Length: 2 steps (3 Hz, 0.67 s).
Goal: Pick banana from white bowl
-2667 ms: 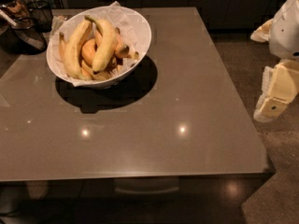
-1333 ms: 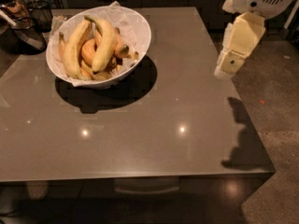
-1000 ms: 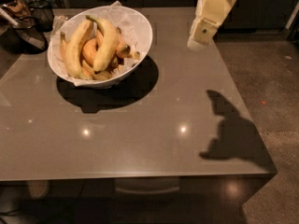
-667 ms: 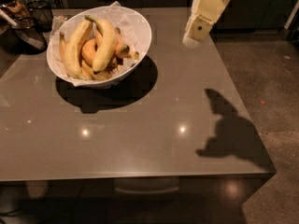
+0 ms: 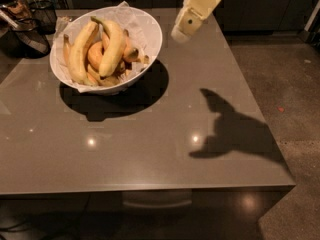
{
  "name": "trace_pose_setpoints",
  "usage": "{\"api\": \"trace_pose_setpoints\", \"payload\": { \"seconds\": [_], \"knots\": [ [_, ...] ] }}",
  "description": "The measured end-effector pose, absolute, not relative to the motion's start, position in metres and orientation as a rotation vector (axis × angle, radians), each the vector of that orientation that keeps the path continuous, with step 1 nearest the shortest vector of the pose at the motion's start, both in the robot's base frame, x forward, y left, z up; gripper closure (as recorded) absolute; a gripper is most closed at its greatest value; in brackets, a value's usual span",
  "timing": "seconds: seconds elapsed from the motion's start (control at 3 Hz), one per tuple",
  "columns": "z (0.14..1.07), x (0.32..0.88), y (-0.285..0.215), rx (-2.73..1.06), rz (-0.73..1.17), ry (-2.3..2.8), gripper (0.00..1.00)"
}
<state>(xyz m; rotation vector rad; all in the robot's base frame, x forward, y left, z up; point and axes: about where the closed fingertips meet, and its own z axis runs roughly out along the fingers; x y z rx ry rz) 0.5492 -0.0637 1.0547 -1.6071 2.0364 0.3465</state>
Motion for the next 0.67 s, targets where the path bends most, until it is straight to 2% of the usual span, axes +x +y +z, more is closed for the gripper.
{"api": "trace_pose_setpoints", "payload": {
  "seconds": [0.33,0.67],
  "knots": [
    [1.0452,0.5511,-0.0430,-1.605,0.470,2.003,0.00],
    [1.0479,0.5533,-0.0403,-1.597,0.464,1.992,0.00]
  ]
}}
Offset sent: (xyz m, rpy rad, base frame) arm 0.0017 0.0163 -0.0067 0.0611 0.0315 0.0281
